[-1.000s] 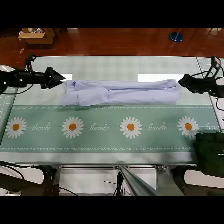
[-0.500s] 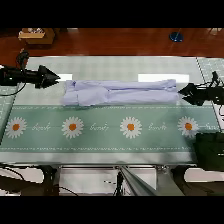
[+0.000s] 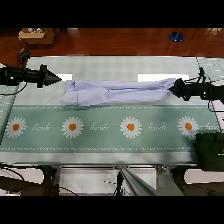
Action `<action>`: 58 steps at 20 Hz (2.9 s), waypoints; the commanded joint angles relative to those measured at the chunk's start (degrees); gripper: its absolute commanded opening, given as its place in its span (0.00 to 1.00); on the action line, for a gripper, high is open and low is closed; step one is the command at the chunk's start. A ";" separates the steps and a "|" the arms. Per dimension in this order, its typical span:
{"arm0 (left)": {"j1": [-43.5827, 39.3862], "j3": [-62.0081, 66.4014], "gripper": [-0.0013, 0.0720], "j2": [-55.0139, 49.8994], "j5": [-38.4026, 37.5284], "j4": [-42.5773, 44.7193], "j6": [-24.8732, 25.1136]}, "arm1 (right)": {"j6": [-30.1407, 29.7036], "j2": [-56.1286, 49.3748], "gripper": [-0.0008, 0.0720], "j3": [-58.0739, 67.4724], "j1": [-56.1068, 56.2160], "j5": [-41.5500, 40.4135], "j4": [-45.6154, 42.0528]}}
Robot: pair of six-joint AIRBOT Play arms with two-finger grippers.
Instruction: Fold the shirts.
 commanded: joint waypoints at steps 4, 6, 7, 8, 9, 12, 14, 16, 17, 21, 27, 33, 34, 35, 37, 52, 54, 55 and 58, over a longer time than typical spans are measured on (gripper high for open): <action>-9.14 0.04 0.05 0.09 -1.62 -11.89 0.07 | -1.05 17.42 0.04 1.73 -2.12 8.52 -3.43; -15.30 0.04 0.05 0.09 -0.76 -12.52 0.07 | 0.48 22.75 0.04 1.70 -2.25 12.26 -6.93; -18.53 0.04 0.05 0.09 0.33 -12.52 0.04 | 1.03 25.18 0.04 1.70 -2.25 14.23 -8.63; -21.49 0.04 0.05 0.02 1.60 -12.52 0.04 | 1.70 27.21 0.04 1.70 -2.25 15.91 -10.05; -24.57 0.02 0.05 -0.11 3.26 -12.52 -0.02 | 2.34 29.29 0.04 1.70 -2.25 17.49 -11.32; -32.72 0.02 0.05 -0.52 8.28 -12.52 -1.95 | 2.71 33.97 0.04 1.70 -2.25 21.51 -12.55; -37.35 0.02 0.05 -1.11 10.54 -12.52 -2.56 | 3.13 36.33 0.04 1.70 -2.25 24.22 -12.63; -41.22 0.02 0.05 -1.64 12.57 -12.90 -3.19 | 3.13 38.47 0.04 1.70 -2.25 26.36 -12.66; -42.93 0.02 0.05 -1.99 13.88 -13.00 -3.63 | 3.15 39.58 0.04 1.70 -2.25 27.02 -12.66; -47.91 0.02 0.05 -4.81 16.00 -14.10 -4.96 | 4.15 42.95 0.04 1.70 -2.25 28.85 -13.44; -52.57 0.04 0.05 -11.17 17.22 -21.07 -6.21 | 4.13 44.94 0.04 1.70 -2.25 31.41 -14.14; -59.39 0.04 0.05 -15.69 18.97 -28.59 -6.69 | 3.67 44.98 0.04 1.70 -2.25 32.11 -14.14; -60.17 0.04 0.05 -16.11 19.65 -28.59 -7.41 | 3.69 44.98 0.04 1.70 -2.25 32.13 -14.14; -60.41 0.04 0.05 -16.31 20.28 -28.65 -7.50 | 3.69 44.98 0.04 1.70 -2.25 32.15 -14.14; -58.64 0.04 0.05 -15.47 20.13 -28.79 -6.88 | 3.78 44.98 0.04 1.70 -2.23 32.15 -13.97; 4.72 0.04 0.05 28.06 -0.50 -13.31 0.07 | 9.66 23.43 0.04 1.66 39.39 -9.09 -11.93; 9.05 0.02 0.05 31.10 -2.54 -12.41 0.04 | 9.62 17.00 0.04 1.66 45.53 -19.28 -6.75; 9.70 0.00 0.05 32.33 -2.51 -12.20 0.04 | 9.62 14.08 0.04 1.68 48.11 -23.74 -3.78; 8.37 -0.04 0.05 34.29 -3.43 -12.20 0.07 | 9.60 6.16 0.04 2.82 54.07 -33.57 3.61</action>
